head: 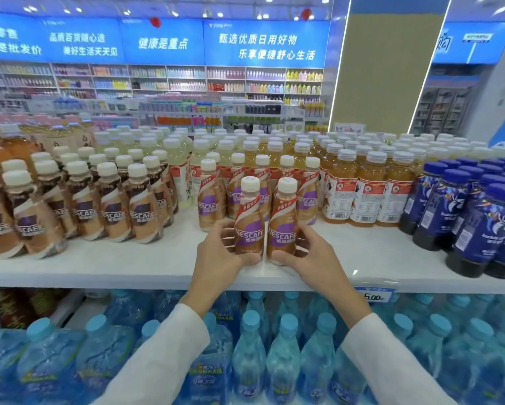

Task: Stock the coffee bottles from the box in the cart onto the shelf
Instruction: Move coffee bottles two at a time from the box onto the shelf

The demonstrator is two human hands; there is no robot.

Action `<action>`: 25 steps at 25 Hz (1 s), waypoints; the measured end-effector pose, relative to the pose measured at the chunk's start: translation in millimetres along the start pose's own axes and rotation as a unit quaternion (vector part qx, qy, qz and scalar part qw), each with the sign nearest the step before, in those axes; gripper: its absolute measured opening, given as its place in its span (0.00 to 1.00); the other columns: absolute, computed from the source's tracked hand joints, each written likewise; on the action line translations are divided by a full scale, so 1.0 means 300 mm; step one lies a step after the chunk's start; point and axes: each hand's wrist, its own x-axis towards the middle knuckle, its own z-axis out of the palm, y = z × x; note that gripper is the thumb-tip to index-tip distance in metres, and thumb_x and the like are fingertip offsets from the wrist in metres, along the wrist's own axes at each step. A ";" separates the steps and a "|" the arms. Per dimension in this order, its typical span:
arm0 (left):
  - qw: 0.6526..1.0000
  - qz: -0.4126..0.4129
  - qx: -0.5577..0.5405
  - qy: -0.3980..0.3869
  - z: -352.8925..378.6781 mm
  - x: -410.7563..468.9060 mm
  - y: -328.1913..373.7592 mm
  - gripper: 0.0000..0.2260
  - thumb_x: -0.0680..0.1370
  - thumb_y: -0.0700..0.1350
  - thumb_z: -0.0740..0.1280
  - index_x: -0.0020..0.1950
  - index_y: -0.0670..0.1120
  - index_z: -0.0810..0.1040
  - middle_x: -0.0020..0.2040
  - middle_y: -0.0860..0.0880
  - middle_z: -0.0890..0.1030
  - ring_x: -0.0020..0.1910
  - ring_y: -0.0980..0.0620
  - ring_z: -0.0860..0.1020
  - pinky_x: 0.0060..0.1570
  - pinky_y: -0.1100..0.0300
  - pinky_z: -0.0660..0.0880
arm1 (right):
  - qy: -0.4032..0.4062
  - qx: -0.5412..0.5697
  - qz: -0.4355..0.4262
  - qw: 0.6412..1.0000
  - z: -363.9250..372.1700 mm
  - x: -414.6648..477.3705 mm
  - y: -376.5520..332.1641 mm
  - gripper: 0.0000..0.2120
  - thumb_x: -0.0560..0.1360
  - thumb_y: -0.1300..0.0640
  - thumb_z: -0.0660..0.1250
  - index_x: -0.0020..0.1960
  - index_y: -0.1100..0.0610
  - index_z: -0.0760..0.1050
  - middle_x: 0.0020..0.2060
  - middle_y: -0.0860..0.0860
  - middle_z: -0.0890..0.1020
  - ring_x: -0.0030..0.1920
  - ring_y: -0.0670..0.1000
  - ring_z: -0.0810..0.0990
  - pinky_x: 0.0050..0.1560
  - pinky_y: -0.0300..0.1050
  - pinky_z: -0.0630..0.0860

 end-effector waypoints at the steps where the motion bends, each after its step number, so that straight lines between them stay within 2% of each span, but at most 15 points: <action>1: 1.000 0.002 0.001 -0.001 0.000 -0.003 0.004 0.33 0.61 0.43 0.85 0.60 0.56 0.72 0.51 0.62 0.79 0.50 0.64 0.79 0.46 0.70 0.77 | -0.004 -0.002 -0.003 1.000 0.005 -0.002 0.001 0.31 0.70 0.52 0.79 0.68 0.46 0.70 0.59 0.40 0.79 0.59 0.41 0.78 0.58 0.37 0.78; 3: 1.000 0.007 0.000 -0.002 -0.002 -0.014 0.004 0.33 0.62 0.44 0.85 0.60 0.56 0.72 0.51 0.62 0.79 0.49 0.64 0.80 0.41 0.73 0.76 | 0.000 0.007 -0.007 1.000 0.017 -0.016 0.004 0.34 0.69 0.50 0.79 0.71 0.47 0.69 0.62 0.40 0.78 0.63 0.43 0.77 0.60 0.37 0.76; 5: 1.000 0.013 -0.004 0.007 0.001 -0.031 0.000 0.32 0.63 0.46 0.84 0.61 0.55 0.73 0.53 0.61 0.79 0.48 0.63 0.80 0.41 0.74 0.76 | 0.047 0.029 0.002 0.998 0.033 -0.041 0.004 0.38 0.67 0.47 0.80 0.72 0.47 0.68 0.64 0.40 0.76 0.62 0.43 0.77 0.61 0.39 0.76; 9: 0.997 0.023 0.023 0.063 0.026 -0.027 -0.018 0.31 0.66 0.50 0.83 0.66 0.51 0.76 0.59 0.54 0.77 0.50 0.61 0.79 0.42 0.73 0.77 | 0.133 0.052 -0.004 0.990 0.080 -0.055 0.006 0.27 0.68 0.55 0.81 0.62 0.44 0.74 0.54 0.40 0.82 0.52 0.38 0.81 0.53 0.35 0.80; 12: 0.994 0.019 0.044 0.097 0.033 -0.005 -0.025 0.30 0.68 0.50 0.81 0.68 0.50 0.76 0.58 0.51 0.79 0.52 0.58 0.78 0.47 0.73 0.73 | 0.132 0.046 -0.014 0.990 0.118 -0.015 -0.005 0.25 0.68 0.55 0.81 0.61 0.46 0.74 0.53 0.42 0.82 0.52 0.39 0.82 0.50 0.33 0.79; 16: 0.989 -0.023 0.032 0.143 0.031 0.060 -0.028 0.25 0.70 0.46 0.80 0.63 0.48 0.75 0.56 0.52 0.81 0.52 0.54 0.80 0.54 0.60 0.77 | 0.114 0.015 -0.019 0.993 0.171 0.093 -0.009 0.26 0.69 0.53 0.80 0.62 0.49 0.72 0.55 0.45 0.81 0.54 0.45 0.81 0.55 0.42 0.81; 21: 0.980 -0.034 0.090 0.173 0.064 0.125 -0.015 0.19 0.75 0.46 0.76 0.62 0.47 0.75 0.59 0.48 0.77 0.57 0.49 0.78 0.58 0.54 0.77 | 0.120 0.009 -0.016 0.993 0.210 0.202 0.005 0.25 0.70 0.54 0.79 0.60 0.49 0.70 0.56 0.45 0.80 0.54 0.46 0.80 0.57 0.48 0.80; 25: 0.977 -0.035 0.112 0.179 0.090 0.146 -0.008 0.17 0.77 0.45 0.73 0.63 0.46 0.73 0.62 0.46 0.76 0.59 0.47 0.76 0.58 0.56 0.74 | 0.128 0.008 -0.015 0.992 0.222 0.236 0.022 0.25 0.70 0.53 0.79 0.61 0.48 0.69 0.57 0.46 0.79 0.57 0.48 0.80 0.59 0.49 0.80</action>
